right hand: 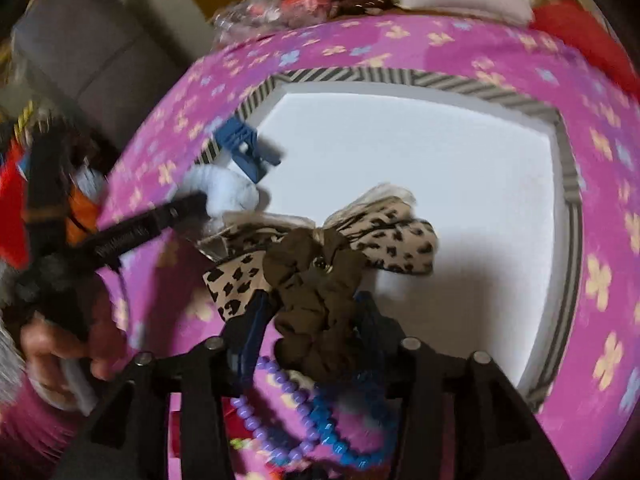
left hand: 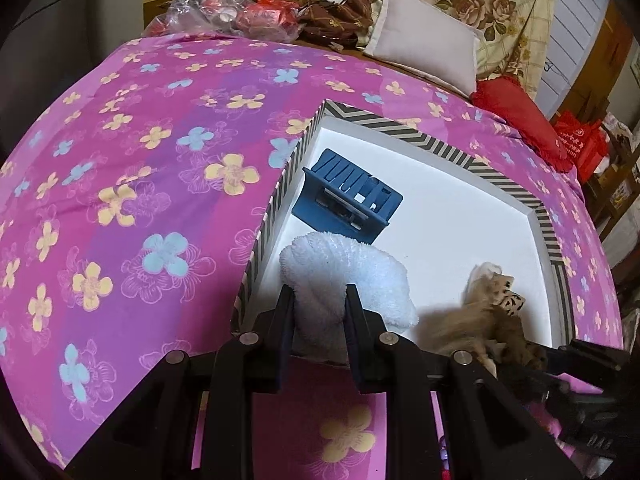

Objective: Organize jewelry
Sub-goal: 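Open both tools to drop the scrunchies in the tray, then withdraw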

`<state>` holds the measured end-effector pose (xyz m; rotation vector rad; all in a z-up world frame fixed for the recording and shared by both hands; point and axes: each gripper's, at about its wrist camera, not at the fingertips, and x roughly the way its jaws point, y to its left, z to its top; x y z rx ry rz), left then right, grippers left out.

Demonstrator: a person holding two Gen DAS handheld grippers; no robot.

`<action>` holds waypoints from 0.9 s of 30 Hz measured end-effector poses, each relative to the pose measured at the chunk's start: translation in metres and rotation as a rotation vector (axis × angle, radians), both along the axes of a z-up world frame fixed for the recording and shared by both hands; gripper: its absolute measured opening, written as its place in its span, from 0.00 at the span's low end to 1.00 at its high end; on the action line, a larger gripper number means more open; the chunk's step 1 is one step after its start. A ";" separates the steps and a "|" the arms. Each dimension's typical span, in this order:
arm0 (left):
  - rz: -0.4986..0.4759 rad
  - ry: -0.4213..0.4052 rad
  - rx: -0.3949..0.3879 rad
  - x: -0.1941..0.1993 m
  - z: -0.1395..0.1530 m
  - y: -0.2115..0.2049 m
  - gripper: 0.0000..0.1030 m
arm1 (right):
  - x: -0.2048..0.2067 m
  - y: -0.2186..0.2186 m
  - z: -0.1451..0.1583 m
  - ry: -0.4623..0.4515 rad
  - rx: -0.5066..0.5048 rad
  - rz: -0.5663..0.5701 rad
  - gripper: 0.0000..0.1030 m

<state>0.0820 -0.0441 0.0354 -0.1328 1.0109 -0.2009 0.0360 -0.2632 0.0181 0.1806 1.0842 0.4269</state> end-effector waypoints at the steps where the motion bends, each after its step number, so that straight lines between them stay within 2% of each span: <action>1: 0.000 0.000 0.003 0.000 -0.001 0.000 0.12 | 0.003 0.004 0.003 -0.009 -0.004 0.001 0.23; 4: 0.003 -0.002 0.003 0.001 -0.002 0.001 0.12 | 0.016 0.016 0.008 -0.047 -0.027 0.007 0.23; 9: 0.012 -0.006 0.013 0.001 -0.003 -0.002 0.12 | 0.041 0.030 0.010 -0.114 -0.166 -0.033 0.23; 14: 0.017 -0.018 0.037 -0.001 -0.004 -0.005 0.12 | 0.067 0.037 -0.013 -0.028 -0.183 -0.024 0.24; 18: 0.011 -0.037 0.052 -0.004 -0.003 -0.007 0.14 | 0.057 0.032 -0.012 -0.028 -0.126 -0.024 0.31; 19: 0.012 -0.041 0.054 -0.004 -0.003 -0.008 0.17 | 0.053 0.030 -0.009 -0.034 -0.110 -0.031 0.33; 21: 0.011 -0.045 0.046 -0.006 -0.001 -0.009 0.19 | 0.046 0.024 -0.001 -0.057 -0.084 -0.045 0.47; 23: 0.013 -0.048 0.030 -0.009 0.002 -0.007 0.21 | 0.037 0.019 0.009 -0.078 -0.069 -0.052 0.54; 27: 0.015 -0.051 -0.003 -0.017 0.010 -0.004 0.22 | 0.015 0.008 0.025 -0.111 -0.044 -0.069 0.59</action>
